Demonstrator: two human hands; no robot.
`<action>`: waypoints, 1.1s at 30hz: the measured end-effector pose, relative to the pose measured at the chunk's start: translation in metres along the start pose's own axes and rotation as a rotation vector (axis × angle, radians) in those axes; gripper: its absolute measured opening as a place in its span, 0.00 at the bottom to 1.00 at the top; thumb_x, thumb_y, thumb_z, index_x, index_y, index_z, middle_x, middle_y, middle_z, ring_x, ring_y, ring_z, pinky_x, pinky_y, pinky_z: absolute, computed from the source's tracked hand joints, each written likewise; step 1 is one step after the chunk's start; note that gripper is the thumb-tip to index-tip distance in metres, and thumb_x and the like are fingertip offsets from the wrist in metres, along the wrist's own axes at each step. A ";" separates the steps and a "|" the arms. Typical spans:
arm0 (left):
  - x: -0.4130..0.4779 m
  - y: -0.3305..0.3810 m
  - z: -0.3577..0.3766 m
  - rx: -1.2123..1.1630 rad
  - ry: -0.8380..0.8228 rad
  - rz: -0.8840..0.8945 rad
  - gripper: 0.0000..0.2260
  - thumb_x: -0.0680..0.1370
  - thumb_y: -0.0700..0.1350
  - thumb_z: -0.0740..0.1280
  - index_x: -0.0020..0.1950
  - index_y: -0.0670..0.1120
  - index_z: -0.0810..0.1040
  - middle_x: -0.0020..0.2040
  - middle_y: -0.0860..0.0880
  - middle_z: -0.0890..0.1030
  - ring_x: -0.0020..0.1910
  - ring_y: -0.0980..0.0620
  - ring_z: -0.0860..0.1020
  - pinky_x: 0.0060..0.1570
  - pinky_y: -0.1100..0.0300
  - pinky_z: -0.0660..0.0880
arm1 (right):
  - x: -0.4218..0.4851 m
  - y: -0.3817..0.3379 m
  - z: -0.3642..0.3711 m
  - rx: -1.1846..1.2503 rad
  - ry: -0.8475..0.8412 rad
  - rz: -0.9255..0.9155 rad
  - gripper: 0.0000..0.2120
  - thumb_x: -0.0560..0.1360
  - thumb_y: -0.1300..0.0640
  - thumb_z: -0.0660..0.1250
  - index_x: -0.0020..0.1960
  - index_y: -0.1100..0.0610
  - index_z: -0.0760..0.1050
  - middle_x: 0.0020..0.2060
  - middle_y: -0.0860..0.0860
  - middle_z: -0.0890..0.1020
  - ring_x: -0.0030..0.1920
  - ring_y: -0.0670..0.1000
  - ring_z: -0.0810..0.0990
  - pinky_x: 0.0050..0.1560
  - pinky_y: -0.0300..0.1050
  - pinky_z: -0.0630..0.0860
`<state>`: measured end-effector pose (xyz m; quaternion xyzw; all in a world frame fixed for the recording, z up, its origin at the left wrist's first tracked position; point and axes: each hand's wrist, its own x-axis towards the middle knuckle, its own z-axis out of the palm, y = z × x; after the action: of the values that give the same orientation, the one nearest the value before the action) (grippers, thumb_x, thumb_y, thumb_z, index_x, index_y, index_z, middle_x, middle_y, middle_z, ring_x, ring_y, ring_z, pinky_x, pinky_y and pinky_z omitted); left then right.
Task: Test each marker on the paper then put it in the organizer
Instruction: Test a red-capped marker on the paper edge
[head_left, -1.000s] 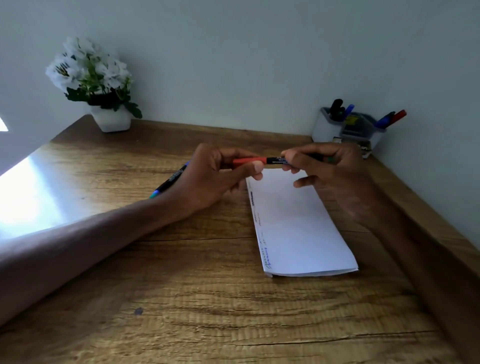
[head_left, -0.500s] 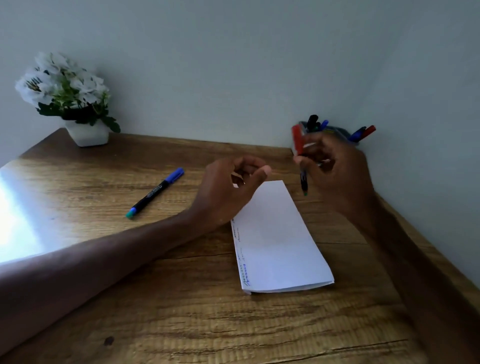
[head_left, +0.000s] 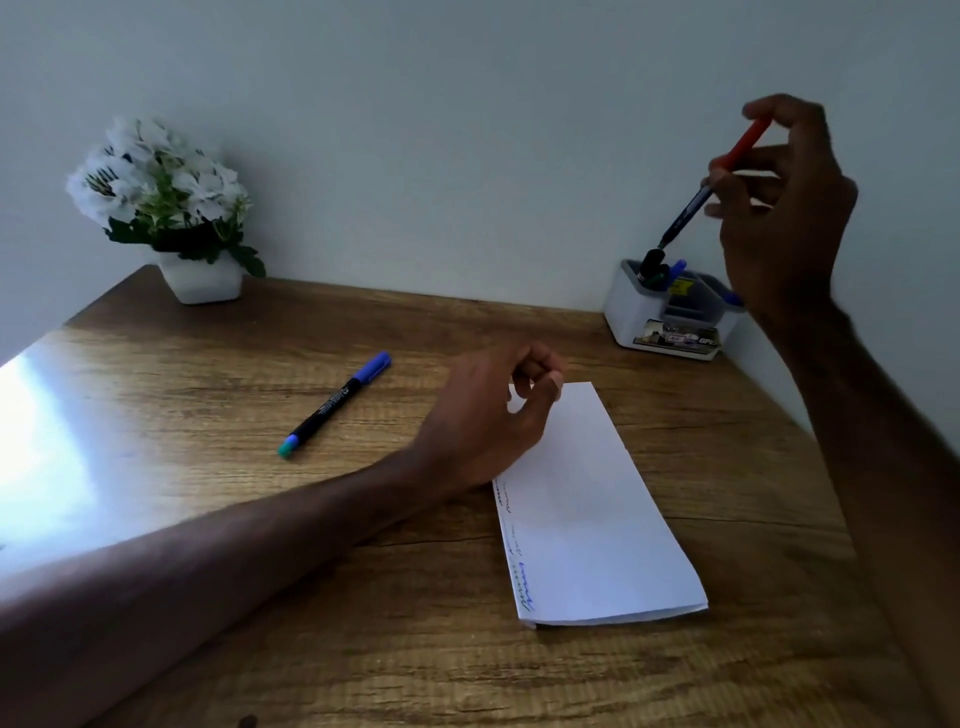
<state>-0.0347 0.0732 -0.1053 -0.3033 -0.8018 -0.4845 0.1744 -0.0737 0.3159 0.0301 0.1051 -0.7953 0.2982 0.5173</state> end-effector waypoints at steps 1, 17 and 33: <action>0.000 0.000 0.000 0.000 -0.002 0.004 0.03 0.81 0.44 0.69 0.53 0.50 0.82 0.44 0.57 0.84 0.44 0.58 0.80 0.39 0.72 0.68 | 0.003 0.002 0.002 -0.004 0.015 -0.012 0.19 0.79 0.61 0.68 0.69 0.56 0.71 0.52 0.54 0.85 0.50 0.45 0.86 0.47 0.46 0.85; 0.001 0.002 0.000 0.017 -0.045 0.008 0.04 0.81 0.43 0.69 0.54 0.49 0.81 0.45 0.57 0.83 0.44 0.58 0.79 0.40 0.75 0.68 | -0.019 0.058 0.027 -0.092 -0.146 0.041 0.10 0.82 0.58 0.62 0.62 0.57 0.77 0.50 0.56 0.86 0.51 0.49 0.86 0.55 0.42 0.81; 0.001 0.001 0.001 -0.002 -0.033 0.022 0.04 0.80 0.42 0.69 0.54 0.48 0.82 0.43 0.56 0.83 0.43 0.57 0.80 0.39 0.75 0.68 | -0.021 0.068 0.028 -0.179 -0.272 0.187 0.11 0.84 0.60 0.60 0.62 0.62 0.77 0.58 0.57 0.84 0.58 0.53 0.83 0.60 0.46 0.80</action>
<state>-0.0346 0.0747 -0.1045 -0.3203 -0.8008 -0.4780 0.1663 -0.1183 0.3512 -0.0217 0.0236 -0.8877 0.2558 0.3822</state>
